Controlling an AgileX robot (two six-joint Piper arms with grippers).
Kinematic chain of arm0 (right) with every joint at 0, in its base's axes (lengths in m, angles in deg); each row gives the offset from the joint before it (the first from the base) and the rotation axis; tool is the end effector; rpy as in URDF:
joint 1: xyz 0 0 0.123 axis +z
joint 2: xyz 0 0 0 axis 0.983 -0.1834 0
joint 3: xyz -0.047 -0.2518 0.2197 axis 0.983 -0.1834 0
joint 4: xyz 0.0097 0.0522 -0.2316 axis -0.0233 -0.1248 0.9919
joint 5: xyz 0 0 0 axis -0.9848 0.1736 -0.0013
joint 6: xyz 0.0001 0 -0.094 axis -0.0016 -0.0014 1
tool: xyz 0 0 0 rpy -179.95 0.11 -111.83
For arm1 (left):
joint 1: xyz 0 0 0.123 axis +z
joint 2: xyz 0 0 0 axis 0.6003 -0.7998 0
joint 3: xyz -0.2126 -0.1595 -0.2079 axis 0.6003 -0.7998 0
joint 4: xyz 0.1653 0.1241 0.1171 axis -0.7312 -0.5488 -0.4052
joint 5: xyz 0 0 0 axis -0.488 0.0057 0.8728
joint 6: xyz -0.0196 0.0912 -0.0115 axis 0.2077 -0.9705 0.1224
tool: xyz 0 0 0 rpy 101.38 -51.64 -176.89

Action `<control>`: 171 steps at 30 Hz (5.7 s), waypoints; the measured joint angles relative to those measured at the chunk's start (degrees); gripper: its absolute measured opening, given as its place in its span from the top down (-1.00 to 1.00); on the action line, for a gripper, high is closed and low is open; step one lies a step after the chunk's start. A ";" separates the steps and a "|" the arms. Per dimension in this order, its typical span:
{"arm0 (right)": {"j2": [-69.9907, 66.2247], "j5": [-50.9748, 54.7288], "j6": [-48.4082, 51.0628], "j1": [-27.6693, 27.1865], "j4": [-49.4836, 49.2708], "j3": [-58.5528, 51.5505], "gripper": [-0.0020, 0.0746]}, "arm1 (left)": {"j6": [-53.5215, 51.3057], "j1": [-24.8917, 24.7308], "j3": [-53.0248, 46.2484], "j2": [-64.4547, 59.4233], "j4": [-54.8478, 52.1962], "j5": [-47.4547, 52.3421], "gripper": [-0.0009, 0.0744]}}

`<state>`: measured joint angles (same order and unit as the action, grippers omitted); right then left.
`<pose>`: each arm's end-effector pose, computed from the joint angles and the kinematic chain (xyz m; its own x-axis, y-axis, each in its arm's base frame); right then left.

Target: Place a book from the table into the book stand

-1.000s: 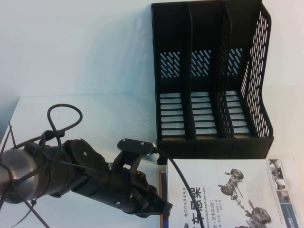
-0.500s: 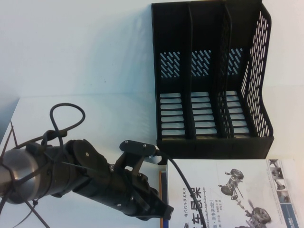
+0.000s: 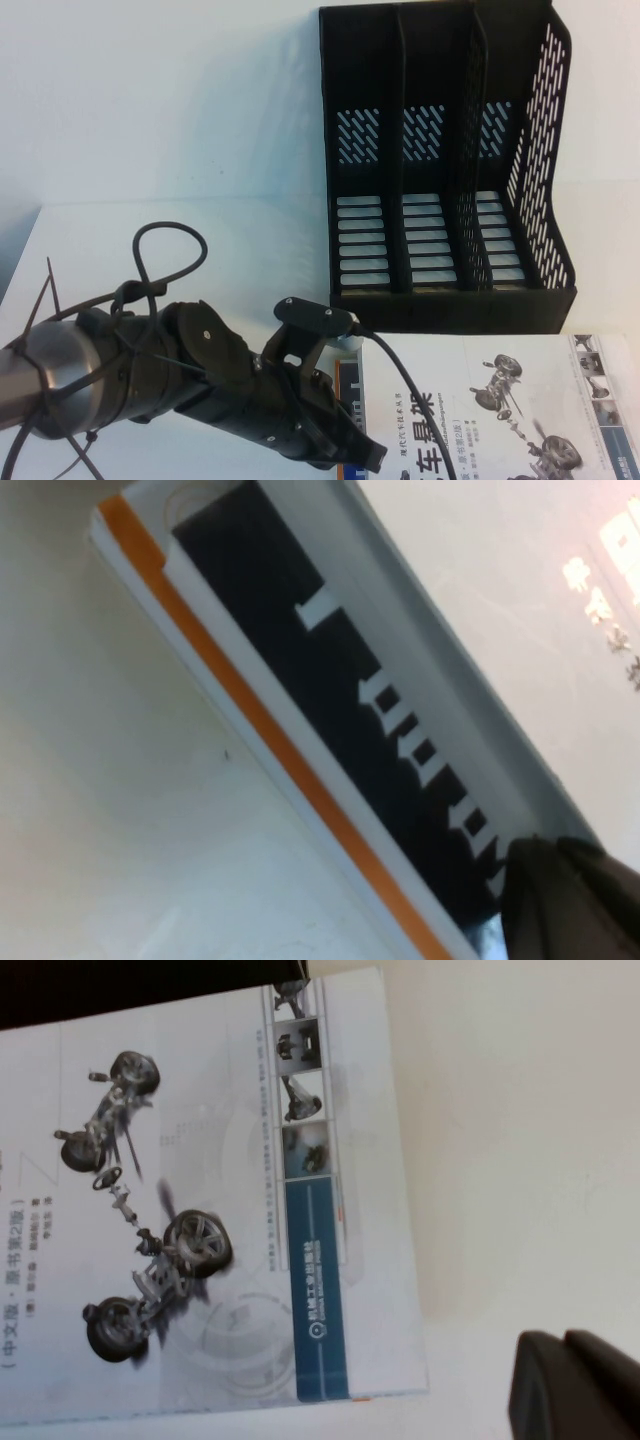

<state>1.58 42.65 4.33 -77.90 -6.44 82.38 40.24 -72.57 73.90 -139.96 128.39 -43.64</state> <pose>0.0356 0.0084 0.2938 -0.7489 0.1753 -0.6391 0.0695 0.9798 0.1872 0.2284 -0.2074 0.2377 -0.8227 0.3500 -0.4479 0.5399 0.7278 -0.4229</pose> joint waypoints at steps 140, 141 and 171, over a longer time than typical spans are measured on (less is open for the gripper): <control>-85.70 16.48 74.73 -39.95 -50.54 22.58 0.95 | 43.84 -1.21 6.82 47.30 -53.90 35.58 0.98; -85.70 16.48 74.31 -39.95 -50.58 22.49 0.95 | 43.84 -1.21 6.82 47.30 -53.90 35.58 0.98; -73.85 17.11 60.96 -27.47 -42.44 27.85 0.13 | 42.33 -2.75 6.82 47.30 -53.40 33.18 0.98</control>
<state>-72.27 59.76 65.29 -105.37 -48.88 110.23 82.56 -75.32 80.71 -92.66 74.99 -10.46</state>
